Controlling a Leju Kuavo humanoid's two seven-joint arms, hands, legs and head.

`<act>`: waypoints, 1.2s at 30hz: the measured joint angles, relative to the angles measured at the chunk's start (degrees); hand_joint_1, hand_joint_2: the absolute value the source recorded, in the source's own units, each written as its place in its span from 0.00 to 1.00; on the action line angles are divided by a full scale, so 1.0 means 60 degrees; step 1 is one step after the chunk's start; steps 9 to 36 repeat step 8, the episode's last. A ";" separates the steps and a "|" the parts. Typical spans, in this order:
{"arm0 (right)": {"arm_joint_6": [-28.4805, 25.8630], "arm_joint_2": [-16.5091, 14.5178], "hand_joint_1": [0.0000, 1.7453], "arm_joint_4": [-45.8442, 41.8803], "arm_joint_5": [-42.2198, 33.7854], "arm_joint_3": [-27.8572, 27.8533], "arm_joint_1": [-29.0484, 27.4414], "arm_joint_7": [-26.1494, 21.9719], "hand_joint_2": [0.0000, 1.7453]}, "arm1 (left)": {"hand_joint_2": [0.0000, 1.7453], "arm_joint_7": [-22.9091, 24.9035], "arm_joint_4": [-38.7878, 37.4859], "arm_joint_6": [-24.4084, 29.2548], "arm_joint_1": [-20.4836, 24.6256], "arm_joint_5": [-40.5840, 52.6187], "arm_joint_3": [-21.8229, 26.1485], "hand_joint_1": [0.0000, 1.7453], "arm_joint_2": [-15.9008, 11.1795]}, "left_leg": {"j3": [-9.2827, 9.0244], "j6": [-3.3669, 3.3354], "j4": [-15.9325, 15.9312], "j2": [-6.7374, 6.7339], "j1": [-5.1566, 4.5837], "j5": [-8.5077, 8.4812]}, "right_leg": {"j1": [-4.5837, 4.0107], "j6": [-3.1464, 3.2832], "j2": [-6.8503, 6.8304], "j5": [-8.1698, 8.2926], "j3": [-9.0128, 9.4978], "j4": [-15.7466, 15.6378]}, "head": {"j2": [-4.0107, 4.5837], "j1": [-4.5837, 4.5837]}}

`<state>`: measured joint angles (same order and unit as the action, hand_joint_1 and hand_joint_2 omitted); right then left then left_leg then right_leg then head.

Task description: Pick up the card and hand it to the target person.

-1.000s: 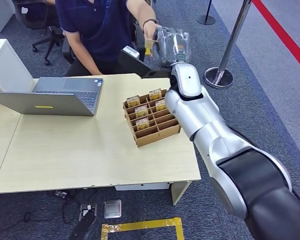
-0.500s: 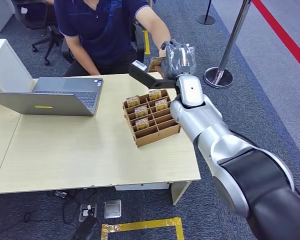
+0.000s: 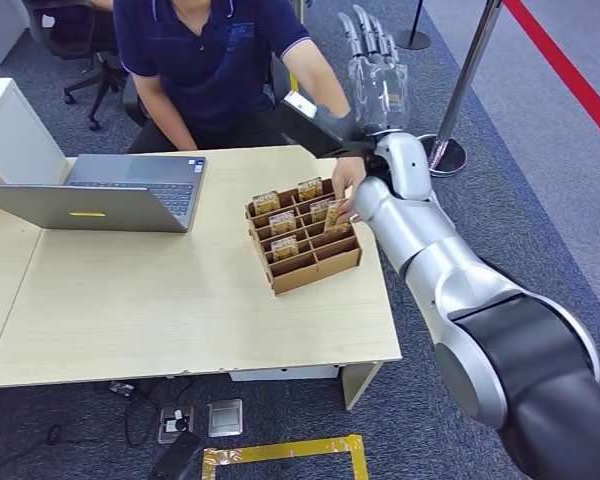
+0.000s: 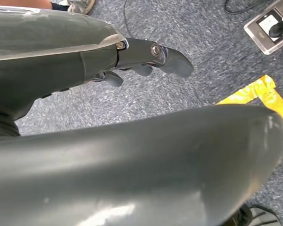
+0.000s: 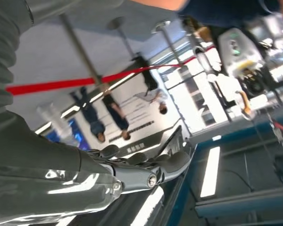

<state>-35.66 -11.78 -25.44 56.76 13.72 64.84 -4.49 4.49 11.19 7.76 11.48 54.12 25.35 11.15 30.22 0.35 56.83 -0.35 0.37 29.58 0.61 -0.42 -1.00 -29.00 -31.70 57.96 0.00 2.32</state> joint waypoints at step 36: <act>0.2305 0.0638 0.00 -0.3672 -0.4281 -0.0480 -0.2255 -0.2088 1.00 | 0.00 -0.0333 0.0000 0.0147 -0.0379 -0.0425 0.0001 0.00 -0.0022 | 0.0002 -0.0006 0.0000 0.0007 0.0000 0.0006 | 0.0000 -0.0004 -0.0009 -0.0004 0.0001 -0.0014 | 0.0000 -0.0012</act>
